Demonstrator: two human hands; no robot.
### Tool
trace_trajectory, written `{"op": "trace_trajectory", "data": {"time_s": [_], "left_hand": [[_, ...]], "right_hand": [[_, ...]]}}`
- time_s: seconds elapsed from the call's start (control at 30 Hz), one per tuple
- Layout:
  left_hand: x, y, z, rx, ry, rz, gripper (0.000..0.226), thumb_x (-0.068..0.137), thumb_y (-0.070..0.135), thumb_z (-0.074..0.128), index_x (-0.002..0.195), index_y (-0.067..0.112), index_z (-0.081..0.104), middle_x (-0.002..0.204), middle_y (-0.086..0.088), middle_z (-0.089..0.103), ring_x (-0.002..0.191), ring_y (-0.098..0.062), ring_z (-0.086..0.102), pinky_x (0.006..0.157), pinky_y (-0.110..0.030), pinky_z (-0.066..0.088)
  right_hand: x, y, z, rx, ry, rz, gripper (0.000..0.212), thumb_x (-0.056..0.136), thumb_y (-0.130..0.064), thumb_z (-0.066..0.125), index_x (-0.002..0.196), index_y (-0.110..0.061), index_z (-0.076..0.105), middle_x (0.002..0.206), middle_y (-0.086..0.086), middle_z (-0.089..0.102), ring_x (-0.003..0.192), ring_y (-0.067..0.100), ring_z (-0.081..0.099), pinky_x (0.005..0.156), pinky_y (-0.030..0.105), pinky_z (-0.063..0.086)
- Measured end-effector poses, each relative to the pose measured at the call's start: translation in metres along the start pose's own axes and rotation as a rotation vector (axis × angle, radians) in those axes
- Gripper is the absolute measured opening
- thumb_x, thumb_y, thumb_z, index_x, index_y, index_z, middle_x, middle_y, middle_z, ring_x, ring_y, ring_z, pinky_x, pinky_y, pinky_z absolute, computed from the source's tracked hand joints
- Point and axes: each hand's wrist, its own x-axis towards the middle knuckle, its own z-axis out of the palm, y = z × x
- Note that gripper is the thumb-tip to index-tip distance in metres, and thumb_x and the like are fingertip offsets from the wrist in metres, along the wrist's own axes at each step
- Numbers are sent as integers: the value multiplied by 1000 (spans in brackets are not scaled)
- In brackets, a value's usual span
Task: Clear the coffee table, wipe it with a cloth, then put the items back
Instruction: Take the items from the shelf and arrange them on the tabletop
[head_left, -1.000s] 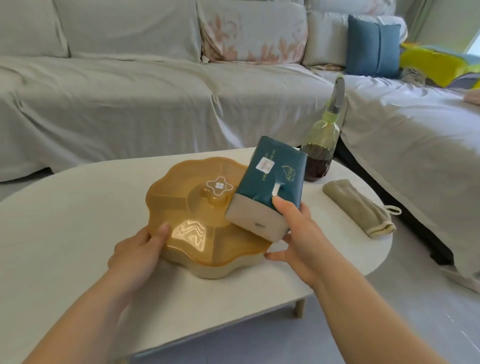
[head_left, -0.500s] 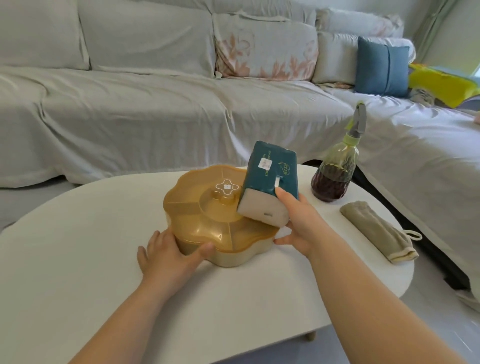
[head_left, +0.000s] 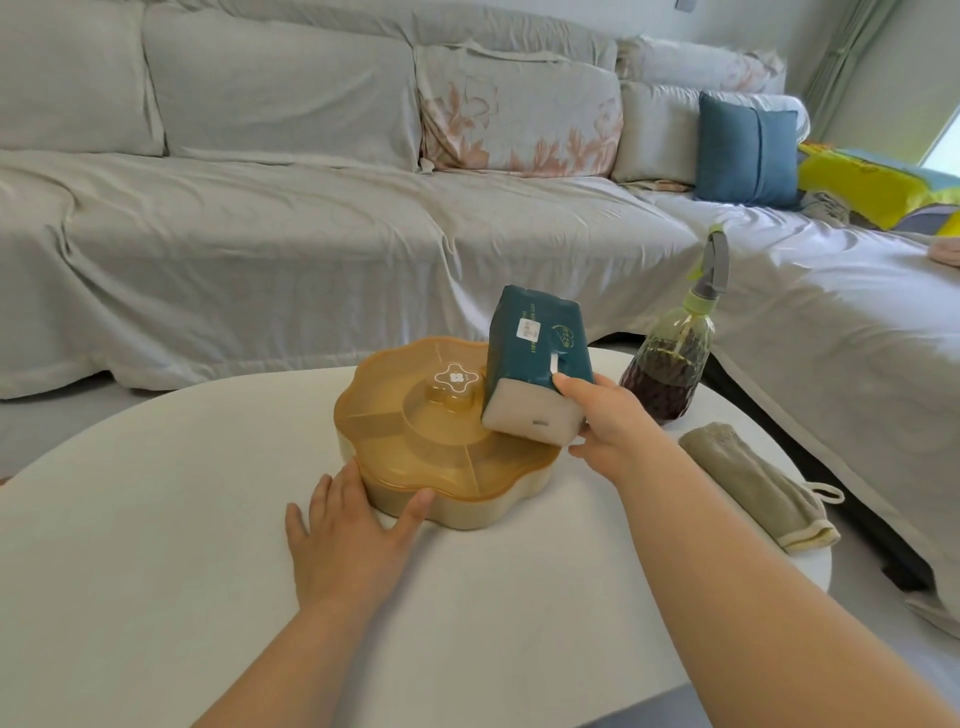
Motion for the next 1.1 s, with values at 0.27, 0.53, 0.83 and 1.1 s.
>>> {"op": "trace_trajectory", "data": {"time_s": [0.27,0.53,0.83,1.1], "left_hand": [[-1,2,0,5,12,-14,79,78,66,28,138,15,24,147,-2,34,140,-17,16,114,-43,4],[-3,4,-4,-93,42,16,79,81,60,36,143,22,7,141,-5,42,136,-19,26,113,-44,8],[-5,7,-7,-123,17,68,71,84,53,37,142,19,15,143,-3,41,133,-21,32,113,-43,13],[-14,10,-9,-114,-10,212,69,85,43,46,142,22,13,151,-10,23,136,-27,27,111,-41,20]], "right_hand": [[3,-1,-2,138,60,-84,43,87,-7,51,128,-17,42,95,2,60,78,17,57,90,48,45],[-15,-5,-77,305,242,-59,11,91,-15,44,84,-22,48,83,1,58,75,15,57,77,41,47],[-28,24,-108,287,300,-16,14,91,-14,45,102,-23,43,81,-1,56,72,13,54,62,40,44],[-35,43,-112,-121,341,-58,30,93,-22,43,122,-20,41,101,3,57,73,10,52,56,26,39]]}}
